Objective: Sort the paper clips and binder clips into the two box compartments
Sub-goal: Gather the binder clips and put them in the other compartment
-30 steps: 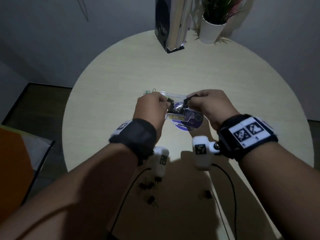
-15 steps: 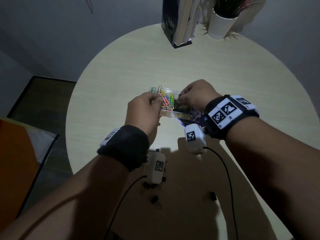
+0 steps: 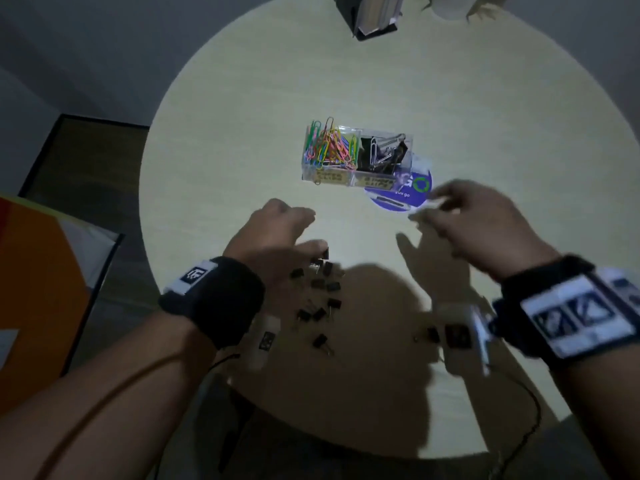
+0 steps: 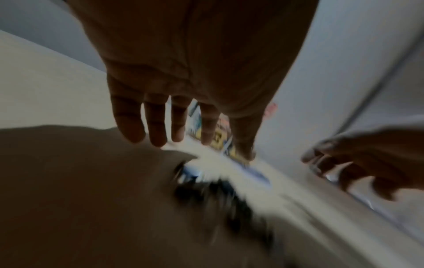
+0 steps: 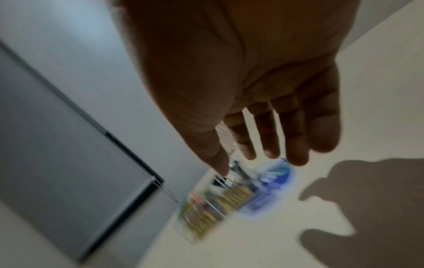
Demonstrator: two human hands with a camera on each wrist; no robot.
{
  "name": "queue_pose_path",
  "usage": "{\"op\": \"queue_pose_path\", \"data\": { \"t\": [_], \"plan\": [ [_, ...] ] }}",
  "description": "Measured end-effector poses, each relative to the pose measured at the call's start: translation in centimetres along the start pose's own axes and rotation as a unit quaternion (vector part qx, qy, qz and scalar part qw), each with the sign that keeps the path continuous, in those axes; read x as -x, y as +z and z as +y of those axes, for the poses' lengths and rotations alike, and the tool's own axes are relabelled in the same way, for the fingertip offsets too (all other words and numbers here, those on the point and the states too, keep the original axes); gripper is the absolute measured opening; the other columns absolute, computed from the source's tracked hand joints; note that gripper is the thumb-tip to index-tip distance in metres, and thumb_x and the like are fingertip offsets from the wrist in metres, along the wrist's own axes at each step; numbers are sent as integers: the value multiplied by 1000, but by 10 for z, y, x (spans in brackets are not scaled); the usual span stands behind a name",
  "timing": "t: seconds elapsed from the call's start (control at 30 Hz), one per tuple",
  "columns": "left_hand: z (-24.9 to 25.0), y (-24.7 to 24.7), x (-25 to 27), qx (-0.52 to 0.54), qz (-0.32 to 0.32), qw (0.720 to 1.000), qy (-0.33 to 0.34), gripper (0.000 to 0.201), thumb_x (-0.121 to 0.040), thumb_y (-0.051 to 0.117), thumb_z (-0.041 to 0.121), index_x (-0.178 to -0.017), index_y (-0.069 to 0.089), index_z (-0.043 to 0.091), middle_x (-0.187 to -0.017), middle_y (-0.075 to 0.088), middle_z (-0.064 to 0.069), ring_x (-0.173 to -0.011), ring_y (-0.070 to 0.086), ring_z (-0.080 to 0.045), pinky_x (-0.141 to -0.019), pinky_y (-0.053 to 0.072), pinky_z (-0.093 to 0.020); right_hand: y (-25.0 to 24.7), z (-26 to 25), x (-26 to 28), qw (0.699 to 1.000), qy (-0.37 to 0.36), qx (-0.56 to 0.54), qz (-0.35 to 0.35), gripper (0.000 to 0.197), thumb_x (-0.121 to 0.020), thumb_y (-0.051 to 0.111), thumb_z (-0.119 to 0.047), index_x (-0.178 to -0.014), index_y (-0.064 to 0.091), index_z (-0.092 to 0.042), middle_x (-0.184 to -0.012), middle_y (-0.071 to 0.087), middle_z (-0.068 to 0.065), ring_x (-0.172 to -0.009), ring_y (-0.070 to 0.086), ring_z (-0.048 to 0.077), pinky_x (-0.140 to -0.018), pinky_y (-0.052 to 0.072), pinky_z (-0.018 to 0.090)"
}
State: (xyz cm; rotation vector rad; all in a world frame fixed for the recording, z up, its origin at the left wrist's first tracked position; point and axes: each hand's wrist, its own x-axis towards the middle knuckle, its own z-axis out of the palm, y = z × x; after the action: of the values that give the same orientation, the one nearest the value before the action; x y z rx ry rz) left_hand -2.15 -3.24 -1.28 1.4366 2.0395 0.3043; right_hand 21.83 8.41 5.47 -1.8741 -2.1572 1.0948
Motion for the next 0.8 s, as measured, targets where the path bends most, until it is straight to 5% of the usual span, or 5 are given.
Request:
{"op": "queue_pose_path", "data": {
  "t": [0.17,0.47,0.63,0.7,0.8],
  "plan": [
    [-15,35,42,-113,29,990,77,49,-83,63,44,-128,57,26,-111,47,-8,-91,49,-29,-71,55,-42,48,84,93,985,97,124,-72,60,-76,64,-64,-118,48,-24,-110,43,2,-88,58,24,-79,51,40],
    [6,47,48,-70,26,996,53,69,-73,67,62,-133,49,33,-110,46,-1,-90,56,-23,-75,55,-36,135,30,110,959,-127,233,-100,90,-58,62,-76,-131,41,-28,-123,41,4,-110,42,29,-85,44,41],
    [3,44,38,-36,22,996,77,54,-74,75,23,-126,59,28,-106,49,-1,-84,60,-24,-74,54,-33,156,18,102,945,-182,247,-115,83,-75,52,-61,-144,33,-20,-121,45,3,-101,43,28,-84,40,39],
    [-2,43,34,6,22,996,81,47,-74,75,16,-118,62,26,-103,48,2,-82,58,-17,-74,50,-27,154,16,101,943,-224,238,-66,65,-75,62,-43,-131,48,-12,-113,41,2,-94,43,26,-75,46,37],
    [-7,41,29,42,15,997,69,37,-75,75,14,-104,58,29,-97,42,8,-76,53,-12,-69,45,-23,145,11,103,918,-322,226,43,39,-48,88,-18,-81,70,-12,-92,31,0,-76,36,20,-52,51,26]
  ]
}}
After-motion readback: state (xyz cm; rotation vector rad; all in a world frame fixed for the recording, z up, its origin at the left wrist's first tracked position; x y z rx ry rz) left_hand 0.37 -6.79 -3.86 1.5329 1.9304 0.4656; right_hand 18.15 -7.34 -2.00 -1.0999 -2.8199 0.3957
